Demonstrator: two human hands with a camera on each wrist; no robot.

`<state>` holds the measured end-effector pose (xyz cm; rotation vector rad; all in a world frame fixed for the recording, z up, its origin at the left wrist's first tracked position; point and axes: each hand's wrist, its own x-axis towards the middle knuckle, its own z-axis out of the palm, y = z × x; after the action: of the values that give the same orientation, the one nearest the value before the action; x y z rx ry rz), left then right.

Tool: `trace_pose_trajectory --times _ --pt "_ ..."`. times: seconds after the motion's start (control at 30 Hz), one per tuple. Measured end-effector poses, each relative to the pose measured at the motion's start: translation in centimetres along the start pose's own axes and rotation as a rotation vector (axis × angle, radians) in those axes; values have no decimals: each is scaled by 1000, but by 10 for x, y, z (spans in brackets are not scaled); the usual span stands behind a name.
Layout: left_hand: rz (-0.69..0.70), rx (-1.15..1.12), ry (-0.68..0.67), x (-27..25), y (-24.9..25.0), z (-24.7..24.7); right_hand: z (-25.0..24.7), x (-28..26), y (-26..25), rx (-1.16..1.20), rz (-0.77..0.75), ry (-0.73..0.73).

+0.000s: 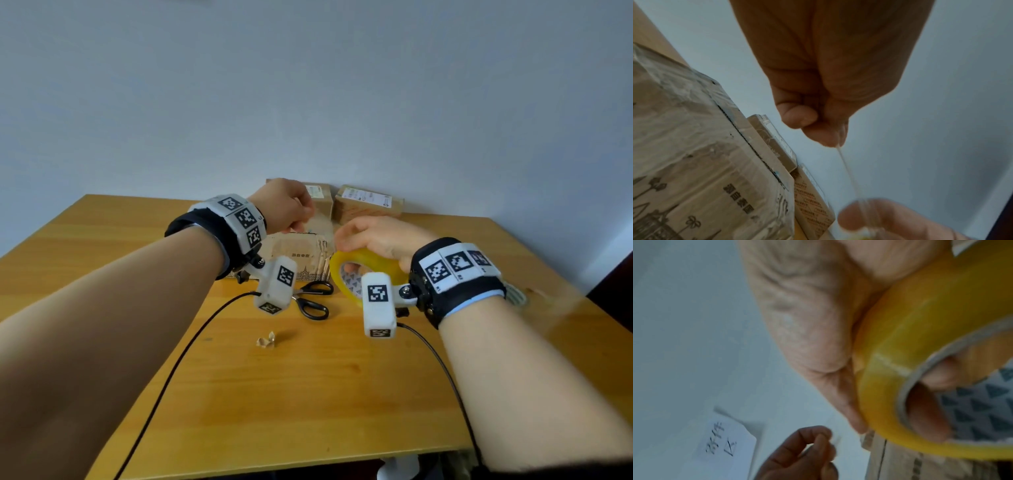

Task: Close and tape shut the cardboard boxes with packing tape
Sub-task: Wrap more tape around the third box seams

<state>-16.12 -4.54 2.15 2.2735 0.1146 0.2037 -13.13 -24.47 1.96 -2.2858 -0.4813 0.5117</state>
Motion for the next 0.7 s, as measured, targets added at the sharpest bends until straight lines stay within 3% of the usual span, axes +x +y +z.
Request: trace_pose_trajectory --times 0.27,0.43,0.6,0.7 --pt "38 12 -29 11 -9 0 -6 6 5 131 88 78" --pt "122 150 -138 15 -26 10 -15 10 10 112 164 103" --pt "13 459 -280 22 -41 28 -13 17 23 113 219 89" --pt "-101 462 -203 27 -39 41 -8 23 31 204 241 93"
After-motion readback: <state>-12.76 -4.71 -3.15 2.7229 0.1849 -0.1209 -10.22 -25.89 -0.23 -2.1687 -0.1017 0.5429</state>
